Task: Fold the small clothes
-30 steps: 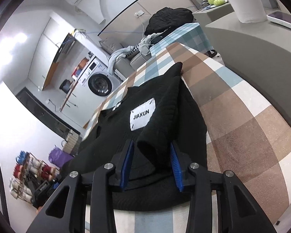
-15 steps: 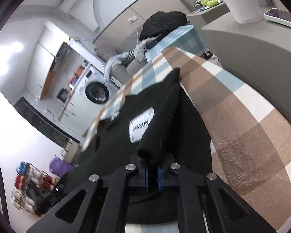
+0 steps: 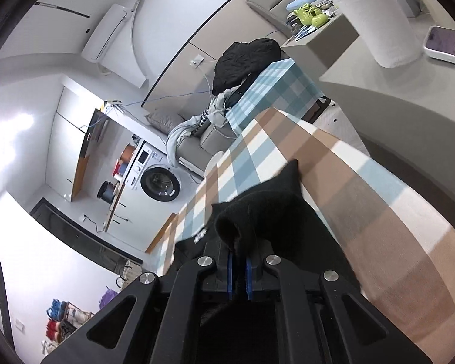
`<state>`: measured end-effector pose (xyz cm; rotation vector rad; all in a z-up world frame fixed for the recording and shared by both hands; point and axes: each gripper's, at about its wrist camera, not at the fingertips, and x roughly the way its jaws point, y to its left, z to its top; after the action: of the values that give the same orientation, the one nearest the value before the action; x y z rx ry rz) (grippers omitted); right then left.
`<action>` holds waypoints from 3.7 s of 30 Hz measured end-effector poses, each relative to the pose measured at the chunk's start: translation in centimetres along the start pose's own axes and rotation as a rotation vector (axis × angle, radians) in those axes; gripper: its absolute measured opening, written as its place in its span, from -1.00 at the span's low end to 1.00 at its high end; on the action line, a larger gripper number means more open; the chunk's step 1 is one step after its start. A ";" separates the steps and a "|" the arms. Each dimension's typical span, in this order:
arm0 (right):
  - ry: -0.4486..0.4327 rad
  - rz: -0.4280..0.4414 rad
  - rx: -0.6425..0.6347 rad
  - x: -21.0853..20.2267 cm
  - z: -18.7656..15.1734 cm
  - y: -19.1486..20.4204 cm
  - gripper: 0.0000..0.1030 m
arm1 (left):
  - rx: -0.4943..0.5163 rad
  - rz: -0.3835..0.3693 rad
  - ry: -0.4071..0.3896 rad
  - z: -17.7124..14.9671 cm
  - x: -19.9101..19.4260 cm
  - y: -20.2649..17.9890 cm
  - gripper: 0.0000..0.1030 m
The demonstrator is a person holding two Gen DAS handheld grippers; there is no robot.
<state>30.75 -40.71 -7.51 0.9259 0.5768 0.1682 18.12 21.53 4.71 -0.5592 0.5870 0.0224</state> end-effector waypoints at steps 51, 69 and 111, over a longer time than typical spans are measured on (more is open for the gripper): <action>0.139 -0.438 -0.235 12.8 3.3 -0.5 -0.69 | 0.096 0.217 0.203 3.1 15.5 1.7 0.20; 0.094 -0.427 -0.144 12.4 3.9 -1.1 -0.41 | 0.122 0.232 0.212 3.1 15.5 1.5 0.20; 0.013 -0.419 -0.042 12.6 4.5 -3.0 -0.83 | 0.137 0.230 0.246 2.6 16.5 1.3 0.20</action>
<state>43.39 -40.96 -12.82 0.7455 0.7638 -0.1901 33.10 21.71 -2.85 -0.3612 0.8839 0.1309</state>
